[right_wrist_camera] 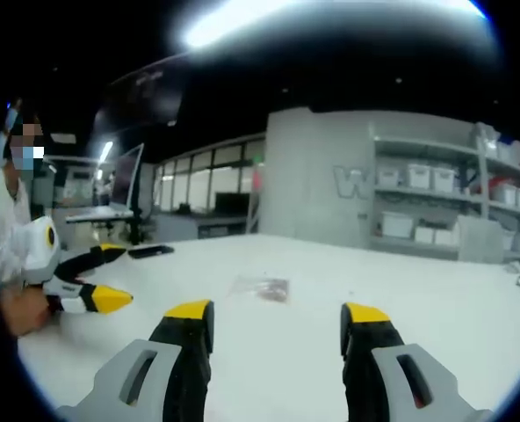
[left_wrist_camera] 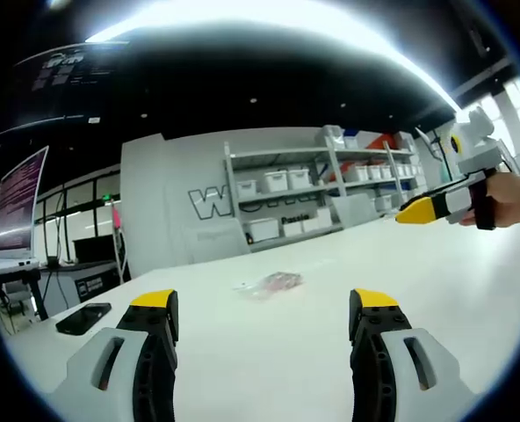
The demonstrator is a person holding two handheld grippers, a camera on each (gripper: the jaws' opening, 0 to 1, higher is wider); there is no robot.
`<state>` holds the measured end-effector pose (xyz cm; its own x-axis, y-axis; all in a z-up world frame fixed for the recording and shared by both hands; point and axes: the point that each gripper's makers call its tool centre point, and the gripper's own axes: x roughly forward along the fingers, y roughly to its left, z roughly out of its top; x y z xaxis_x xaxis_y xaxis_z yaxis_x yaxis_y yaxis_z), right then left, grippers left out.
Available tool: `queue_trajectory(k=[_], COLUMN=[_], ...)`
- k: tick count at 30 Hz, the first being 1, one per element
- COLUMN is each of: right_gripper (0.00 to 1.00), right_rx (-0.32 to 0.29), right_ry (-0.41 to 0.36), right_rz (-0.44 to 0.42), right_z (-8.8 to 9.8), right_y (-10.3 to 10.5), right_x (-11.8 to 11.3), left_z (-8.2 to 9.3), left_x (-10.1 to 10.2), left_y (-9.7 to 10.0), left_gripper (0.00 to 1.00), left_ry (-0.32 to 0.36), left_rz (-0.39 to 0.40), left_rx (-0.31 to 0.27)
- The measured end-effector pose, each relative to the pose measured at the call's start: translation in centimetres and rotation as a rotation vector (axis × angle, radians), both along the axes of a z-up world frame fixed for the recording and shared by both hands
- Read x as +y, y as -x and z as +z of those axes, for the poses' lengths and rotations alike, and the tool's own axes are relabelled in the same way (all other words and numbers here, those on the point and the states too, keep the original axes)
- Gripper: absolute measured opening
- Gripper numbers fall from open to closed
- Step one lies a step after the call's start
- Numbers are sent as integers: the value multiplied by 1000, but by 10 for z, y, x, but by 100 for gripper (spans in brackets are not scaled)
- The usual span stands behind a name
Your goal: Open the resealable bag by pulling the two sides of the seal apart until the entire bag opening is separated and visibly accessible.
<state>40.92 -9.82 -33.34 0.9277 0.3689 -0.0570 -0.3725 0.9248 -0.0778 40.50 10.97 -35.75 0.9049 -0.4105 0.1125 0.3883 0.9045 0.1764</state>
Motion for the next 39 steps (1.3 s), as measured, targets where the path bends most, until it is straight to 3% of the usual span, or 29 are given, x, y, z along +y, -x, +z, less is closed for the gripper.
queue_trajectory(k=[39], right_gripper=[53], right_rx=[26], right_ry=[50], right_rz=[19], right_z=[-1], right_y=[-47], right_x=[20], left_z=[4], left_x=[6], left_y=[3], left_gripper=[79], left_ry=[-14], left_rz=[5], left_rx=[19])
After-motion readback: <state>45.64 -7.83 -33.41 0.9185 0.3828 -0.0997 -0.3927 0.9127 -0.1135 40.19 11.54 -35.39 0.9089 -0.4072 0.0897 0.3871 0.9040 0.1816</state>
